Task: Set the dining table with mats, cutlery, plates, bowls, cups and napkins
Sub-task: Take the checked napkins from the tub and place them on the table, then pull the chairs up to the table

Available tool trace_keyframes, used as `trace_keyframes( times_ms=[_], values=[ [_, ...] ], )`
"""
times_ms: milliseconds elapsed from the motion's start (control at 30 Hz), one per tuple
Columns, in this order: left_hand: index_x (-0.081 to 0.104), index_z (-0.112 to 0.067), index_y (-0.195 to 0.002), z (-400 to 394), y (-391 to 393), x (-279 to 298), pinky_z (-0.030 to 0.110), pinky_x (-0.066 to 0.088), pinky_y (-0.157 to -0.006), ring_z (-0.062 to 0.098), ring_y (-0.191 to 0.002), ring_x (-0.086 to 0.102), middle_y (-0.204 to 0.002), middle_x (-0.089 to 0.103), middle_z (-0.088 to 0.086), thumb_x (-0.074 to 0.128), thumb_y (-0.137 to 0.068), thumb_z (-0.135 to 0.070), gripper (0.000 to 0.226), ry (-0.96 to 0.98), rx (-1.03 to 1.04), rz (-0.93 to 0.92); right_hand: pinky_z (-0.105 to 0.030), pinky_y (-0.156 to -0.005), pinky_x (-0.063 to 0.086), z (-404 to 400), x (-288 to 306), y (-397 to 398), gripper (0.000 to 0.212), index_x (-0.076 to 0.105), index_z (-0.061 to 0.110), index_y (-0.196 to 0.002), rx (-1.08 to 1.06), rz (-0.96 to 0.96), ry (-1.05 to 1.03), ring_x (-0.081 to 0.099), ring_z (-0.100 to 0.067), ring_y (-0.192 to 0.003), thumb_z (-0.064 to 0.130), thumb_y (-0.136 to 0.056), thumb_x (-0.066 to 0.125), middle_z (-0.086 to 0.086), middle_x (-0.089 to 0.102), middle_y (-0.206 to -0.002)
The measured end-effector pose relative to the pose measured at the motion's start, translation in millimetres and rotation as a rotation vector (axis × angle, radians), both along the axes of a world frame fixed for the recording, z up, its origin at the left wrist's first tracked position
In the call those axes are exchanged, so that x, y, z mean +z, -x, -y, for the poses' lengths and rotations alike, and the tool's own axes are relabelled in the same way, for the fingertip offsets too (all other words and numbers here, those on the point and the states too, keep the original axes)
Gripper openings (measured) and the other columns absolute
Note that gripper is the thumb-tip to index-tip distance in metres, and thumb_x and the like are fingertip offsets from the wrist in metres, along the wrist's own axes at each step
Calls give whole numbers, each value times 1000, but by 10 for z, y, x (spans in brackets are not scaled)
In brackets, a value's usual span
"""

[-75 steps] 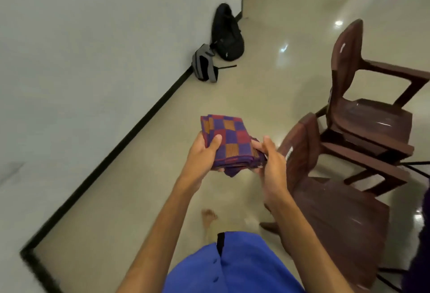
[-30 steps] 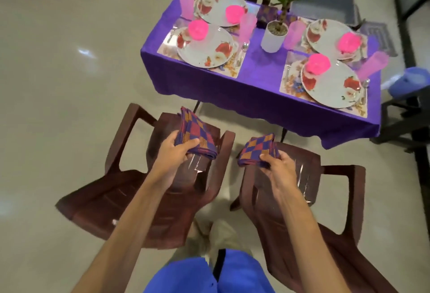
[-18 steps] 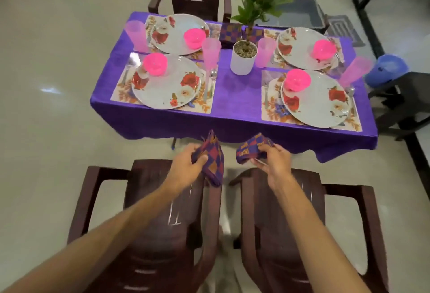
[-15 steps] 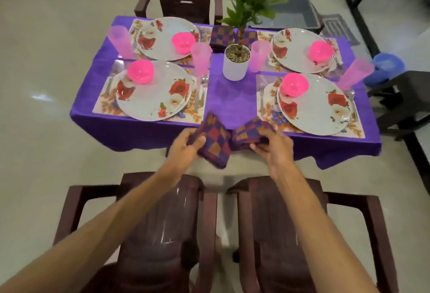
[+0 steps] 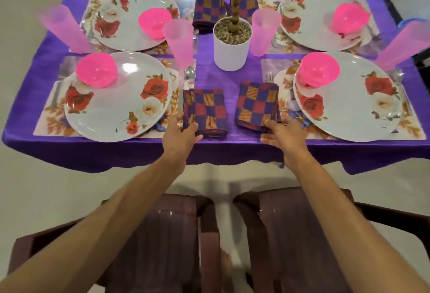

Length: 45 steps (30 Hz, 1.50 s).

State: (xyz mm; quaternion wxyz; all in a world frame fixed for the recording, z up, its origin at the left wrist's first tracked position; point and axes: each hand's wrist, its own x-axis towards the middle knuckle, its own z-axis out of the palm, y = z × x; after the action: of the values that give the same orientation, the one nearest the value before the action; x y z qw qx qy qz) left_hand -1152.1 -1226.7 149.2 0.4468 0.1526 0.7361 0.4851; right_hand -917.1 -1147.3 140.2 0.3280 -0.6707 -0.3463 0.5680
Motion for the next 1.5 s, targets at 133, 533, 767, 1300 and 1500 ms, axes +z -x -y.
trace_keyframes(
  times_ms=[133,533,767,1300,1500],
  values=[
    [57,-22,-138,-118,113,-3,29,65,-81,7,-97,73,-118,69,-3,63,-104,-13,36,-52,-18,-36,-29,-63,63,-36,3,15,18,61,14,-117,41,212,-170,73,-19,-66,10,-100,61,-4,72,-98],
    [52,-12,-146,-452,-45,-5,28,65,-79,12,-100,68,-131,61,6,54,-107,-6,40,-9,-153,57,-31,-71,62,-143,10,-58,32,59,17,-135,208,319,-156,68,-17,-76,12,-104,50,-5,68,-113],
    [51,-19,-147,-396,-18,55,34,65,-86,6,-81,74,-125,67,-1,58,-107,-24,41,51,-262,-95,-43,-76,65,-103,120,-65,27,55,15,-131,293,381,-157,76,-22,-75,17,-104,56,-2,71,-98],
    [65,-26,-126,2196,-30,1374,33,63,-81,5,-83,74,-106,71,-11,63,-103,-28,23,112,-663,-428,-35,-81,58,1703,1354,-208,8,68,28,-92,918,471,-113,71,-13,-80,21,-94,68,4,73,-86],
    [66,-29,-115,4208,-153,2131,10,48,-75,-8,-87,66,-93,71,-16,67,-99,-25,17,53,-573,-609,-31,-82,55,3307,1970,40,12,71,18,-105,1134,465,-278,71,-13,-83,20,-98,62,3,74,-90]
  ],
)
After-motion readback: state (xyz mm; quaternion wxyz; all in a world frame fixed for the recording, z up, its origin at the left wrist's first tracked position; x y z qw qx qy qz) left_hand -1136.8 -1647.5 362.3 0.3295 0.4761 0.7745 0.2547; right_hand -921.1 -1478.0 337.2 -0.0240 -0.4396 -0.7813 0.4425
